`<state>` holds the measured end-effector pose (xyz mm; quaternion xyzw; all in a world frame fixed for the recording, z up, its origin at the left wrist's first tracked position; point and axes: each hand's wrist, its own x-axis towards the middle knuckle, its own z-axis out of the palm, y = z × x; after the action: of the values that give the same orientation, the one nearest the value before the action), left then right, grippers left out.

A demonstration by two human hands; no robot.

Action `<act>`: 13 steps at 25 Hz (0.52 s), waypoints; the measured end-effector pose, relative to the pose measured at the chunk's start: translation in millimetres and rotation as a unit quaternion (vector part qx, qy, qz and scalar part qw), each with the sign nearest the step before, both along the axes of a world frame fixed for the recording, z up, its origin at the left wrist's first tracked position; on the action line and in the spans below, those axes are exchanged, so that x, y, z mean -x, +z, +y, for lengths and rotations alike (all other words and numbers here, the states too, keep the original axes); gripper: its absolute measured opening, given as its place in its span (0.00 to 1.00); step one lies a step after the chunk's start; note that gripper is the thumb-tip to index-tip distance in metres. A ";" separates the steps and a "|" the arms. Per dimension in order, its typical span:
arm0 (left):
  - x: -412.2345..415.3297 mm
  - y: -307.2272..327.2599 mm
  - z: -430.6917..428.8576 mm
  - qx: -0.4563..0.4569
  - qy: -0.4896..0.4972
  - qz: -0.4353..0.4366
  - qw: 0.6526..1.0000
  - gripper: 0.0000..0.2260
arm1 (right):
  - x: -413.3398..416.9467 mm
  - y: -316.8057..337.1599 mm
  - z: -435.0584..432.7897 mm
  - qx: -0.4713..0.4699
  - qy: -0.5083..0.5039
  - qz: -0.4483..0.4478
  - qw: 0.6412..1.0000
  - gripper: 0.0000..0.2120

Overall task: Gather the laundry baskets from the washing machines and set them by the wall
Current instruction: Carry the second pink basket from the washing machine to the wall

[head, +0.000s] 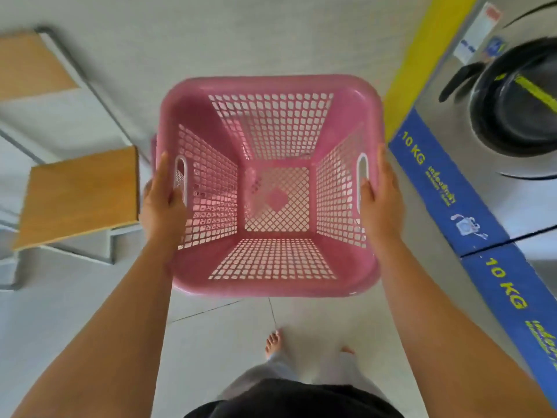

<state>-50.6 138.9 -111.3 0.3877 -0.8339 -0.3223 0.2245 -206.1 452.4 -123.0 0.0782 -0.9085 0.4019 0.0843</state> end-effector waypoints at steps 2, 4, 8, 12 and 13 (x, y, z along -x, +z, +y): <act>-9.3 9.6 -27.7 0.002 0.059 0.020 0.998 0.31 | 9.6 17.2 -40.7 0.017 0.033 0.034 0.999 0.27; -14.8 21.8 -49.5 0.020 0.096 0.056 0.994 0.31 | 18.2 29.3 -75.0 0.031 0.047 0.059 0.997 0.27; -14.7 37.8 -89.6 0.068 0.162 0.118 0.977 0.30 | 33.1 34.9 -137.4 0.071 0.087 0.075 0.991 0.26; 1.4 34.6 -123.1 0.082 0.181 0.111 0.974 0.29 | 63.3 18.6 -190.2 0.075 0.114 0.060 0.989 0.26; 9.6 28.8 -134.1 0.075 0.179 0.102 0.976 0.29 | 76.5 10.7 -202.7 0.071 0.122 0.054 0.989 0.26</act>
<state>-60.3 4.9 -82.5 0.4778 -0.7454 -0.2513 0.3911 -282.6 249.7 -112.3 0.2038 -0.8553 0.4680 0.0889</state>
